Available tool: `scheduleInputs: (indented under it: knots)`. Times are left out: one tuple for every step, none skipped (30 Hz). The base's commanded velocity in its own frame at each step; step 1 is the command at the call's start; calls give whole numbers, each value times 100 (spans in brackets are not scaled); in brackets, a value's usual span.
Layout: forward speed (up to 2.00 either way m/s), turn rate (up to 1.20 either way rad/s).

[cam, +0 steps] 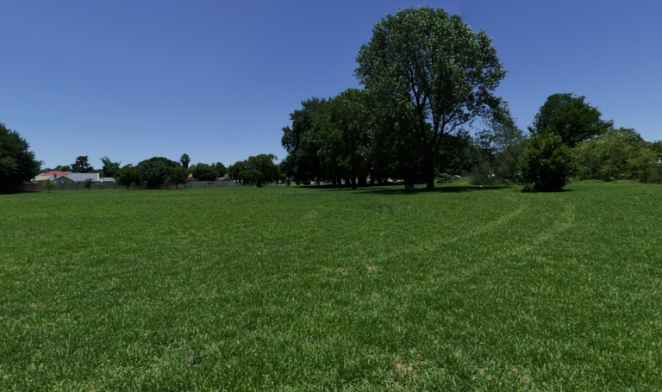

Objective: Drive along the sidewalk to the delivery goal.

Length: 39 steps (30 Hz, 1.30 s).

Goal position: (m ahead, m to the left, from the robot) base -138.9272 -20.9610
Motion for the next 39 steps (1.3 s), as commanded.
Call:
scheduleInputs:
  knots:
    - [0,0]
    - [0,0]
    - [0,0]
    - [0,0]
    - [0,0]
    - [0,0]
    - [-15,0]
    - [-25,0]
    - [-28,0]
    - [-28,0]
    - [-28,0]
    - [-29,0]
    - [-29,0]
    - [-29,0]
    - [-29,0]
    - [-36,0]
    - [-40,0]
    - [-40,0]
    - [-40,0]
    - [-40,0]
    - [-40,0]
    - [-40,0]
    - [-40,0]
    - [-40,0]
    - [-39,0]
    - [-39,0]
    - [-38,0]
    - [-38,0]
    - [-38,0]
    - [-38,0]
    - [-38,0]
    - [-38,0]
    - [-37,0]
    - [-36,0]
    - [-36,0]
    - [-35,0]
    - [-34,0]
    - [-33,0]
    - [-33,0]
